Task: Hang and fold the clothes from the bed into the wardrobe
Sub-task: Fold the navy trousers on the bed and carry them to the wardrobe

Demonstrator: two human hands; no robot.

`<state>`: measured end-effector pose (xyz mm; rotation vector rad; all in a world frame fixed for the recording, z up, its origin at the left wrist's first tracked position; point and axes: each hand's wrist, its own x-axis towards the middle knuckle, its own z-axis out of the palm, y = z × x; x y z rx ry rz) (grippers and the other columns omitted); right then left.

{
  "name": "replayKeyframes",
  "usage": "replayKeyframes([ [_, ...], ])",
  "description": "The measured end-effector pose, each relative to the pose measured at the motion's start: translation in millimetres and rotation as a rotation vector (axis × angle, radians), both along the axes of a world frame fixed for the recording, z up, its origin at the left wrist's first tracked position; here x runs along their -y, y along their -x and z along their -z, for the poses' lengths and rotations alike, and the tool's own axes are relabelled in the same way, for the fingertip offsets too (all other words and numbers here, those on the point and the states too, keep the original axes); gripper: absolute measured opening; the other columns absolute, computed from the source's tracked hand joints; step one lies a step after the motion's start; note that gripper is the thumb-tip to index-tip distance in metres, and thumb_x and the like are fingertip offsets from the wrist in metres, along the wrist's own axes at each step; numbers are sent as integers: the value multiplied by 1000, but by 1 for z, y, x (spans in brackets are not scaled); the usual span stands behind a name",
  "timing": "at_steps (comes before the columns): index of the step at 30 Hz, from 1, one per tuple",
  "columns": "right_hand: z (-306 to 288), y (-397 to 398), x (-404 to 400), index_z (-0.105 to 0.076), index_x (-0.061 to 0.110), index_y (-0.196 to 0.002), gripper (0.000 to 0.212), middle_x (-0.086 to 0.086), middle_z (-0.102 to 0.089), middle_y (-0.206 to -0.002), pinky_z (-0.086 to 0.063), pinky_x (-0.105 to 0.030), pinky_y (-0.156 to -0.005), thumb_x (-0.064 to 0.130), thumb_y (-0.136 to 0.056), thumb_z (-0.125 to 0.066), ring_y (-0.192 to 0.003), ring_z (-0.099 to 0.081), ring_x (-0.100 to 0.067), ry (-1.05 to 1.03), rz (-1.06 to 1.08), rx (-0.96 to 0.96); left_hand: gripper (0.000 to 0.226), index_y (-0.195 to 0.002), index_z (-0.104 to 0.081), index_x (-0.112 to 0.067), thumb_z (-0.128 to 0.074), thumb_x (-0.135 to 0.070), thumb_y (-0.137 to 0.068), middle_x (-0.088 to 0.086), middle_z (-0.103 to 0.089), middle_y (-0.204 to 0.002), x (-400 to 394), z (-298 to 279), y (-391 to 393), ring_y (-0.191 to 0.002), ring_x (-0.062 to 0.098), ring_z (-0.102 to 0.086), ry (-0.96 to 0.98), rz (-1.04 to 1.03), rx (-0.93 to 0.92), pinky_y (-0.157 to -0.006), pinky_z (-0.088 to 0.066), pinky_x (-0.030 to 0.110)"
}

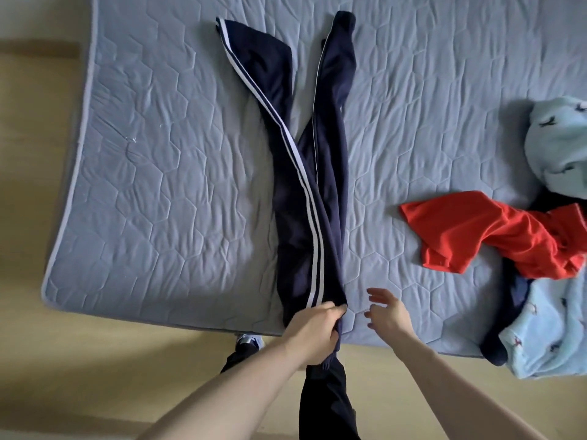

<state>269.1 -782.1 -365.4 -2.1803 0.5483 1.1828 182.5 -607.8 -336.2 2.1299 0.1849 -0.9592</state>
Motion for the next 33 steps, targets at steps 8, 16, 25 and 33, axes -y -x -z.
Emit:
replayKeyframes([
  [8, 1, -12, -20, -61, 29, -126, 37, 9, -63, -123, -53, -27, -59, 12, -94, -52, -67, -67, -18, -38, -114, -11, 28, -111, -77, -30, -61, -19, -91, -11, -75, -104, -70, 33, -54, -90, 9, -69, 99, -220, -256, -88, -51, 23],
  [16, 1, -80, -106, -60, 32, -125, 36, 5, -63, -121, -55, -33, -88, 30, -89, -63, -95, -67, -14, -192, -152, 207, 30, -118, -70, -21, -65, -24, -89, -1, -71, -117, -210, 51, -184, -111, 21, -65, -319, -650, -12, -89, -43, 23],
  [25, 51, -188, -209, -52, 27, -142, 62, 7, -60, -132, -51, -36, -101, 44, -86, -73, -114, -60, -13, -274, -188, 445, 46, -135, -56, -33, -65, -37, -90, 3, -50, -139, -264, 78, -314, -96, 15, -56, -202, -903, 169, -83, -42, 27],
  [33, 105, -208, -249, -59, 33, -137, 44, 10, -68, -120, -53, -33, -94, 26, -94, -65, -105, -65, -13, -324, -244, 524, 32, -120, -74, -26, -72, -21, -89, -9, -67, -118, -306, 133, -370, -105, 8, -60, -28, -1103, 258, -89, -41, 17],
])
